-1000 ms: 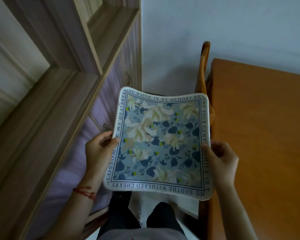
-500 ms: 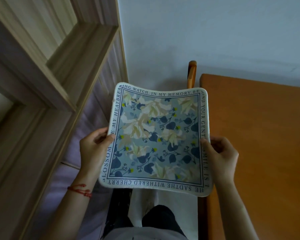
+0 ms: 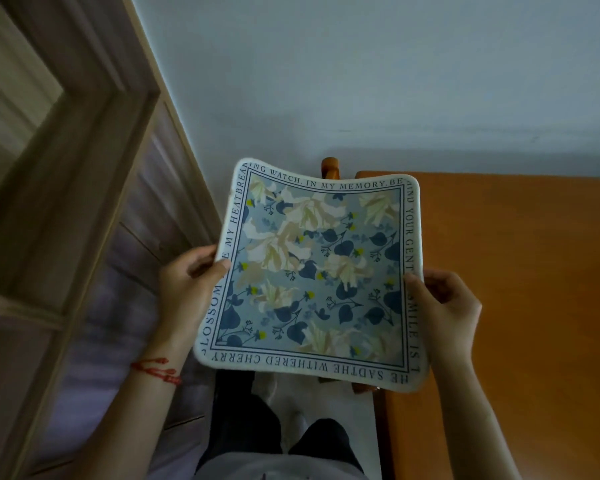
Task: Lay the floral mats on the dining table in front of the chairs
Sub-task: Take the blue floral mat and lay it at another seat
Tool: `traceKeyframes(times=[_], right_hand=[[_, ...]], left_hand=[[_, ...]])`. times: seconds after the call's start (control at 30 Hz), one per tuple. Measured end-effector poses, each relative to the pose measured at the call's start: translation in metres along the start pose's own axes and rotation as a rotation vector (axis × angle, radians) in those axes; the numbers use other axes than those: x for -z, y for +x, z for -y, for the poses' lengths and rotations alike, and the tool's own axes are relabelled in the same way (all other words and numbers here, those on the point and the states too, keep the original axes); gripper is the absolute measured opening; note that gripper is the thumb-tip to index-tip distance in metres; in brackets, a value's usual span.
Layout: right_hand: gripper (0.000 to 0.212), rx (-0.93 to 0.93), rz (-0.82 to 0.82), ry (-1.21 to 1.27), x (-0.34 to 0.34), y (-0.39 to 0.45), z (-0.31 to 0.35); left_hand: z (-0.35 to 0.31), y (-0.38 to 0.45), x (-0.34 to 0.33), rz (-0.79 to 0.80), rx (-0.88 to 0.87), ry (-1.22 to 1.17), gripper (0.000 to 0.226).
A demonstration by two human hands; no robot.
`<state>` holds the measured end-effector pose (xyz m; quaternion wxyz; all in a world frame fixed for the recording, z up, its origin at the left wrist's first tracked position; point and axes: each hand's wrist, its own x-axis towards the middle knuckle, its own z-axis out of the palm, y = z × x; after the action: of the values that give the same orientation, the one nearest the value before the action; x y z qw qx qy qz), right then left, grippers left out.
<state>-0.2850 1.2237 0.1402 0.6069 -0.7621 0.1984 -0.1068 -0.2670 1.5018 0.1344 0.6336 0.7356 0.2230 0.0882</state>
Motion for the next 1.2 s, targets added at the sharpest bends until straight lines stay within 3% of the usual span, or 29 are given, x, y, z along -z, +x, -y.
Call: traceKeyframes(times=[0.6, 1.0, 1.2], right_hand=[[0.008, -0.108, -0.444, 0.03, 0.002, 0.071, 0.002], [0.007, -0.211, -0.707, 0.113, 0.036, 0.066, -0.025], [0.007, -0.246, -0.793, 0.15, 0.046, 0.061, -0.038]], left_hand=[[-0.054, 0.143, -0.135, 0.493, -0.067, 0.132, 0.018], [-0.066, 0.142, -0.231, 0.772, -0.142, 0.206, 0.027], [-0.067, 0.132, -0.267, 0.863, -0.172, 0.235, 0.016]])
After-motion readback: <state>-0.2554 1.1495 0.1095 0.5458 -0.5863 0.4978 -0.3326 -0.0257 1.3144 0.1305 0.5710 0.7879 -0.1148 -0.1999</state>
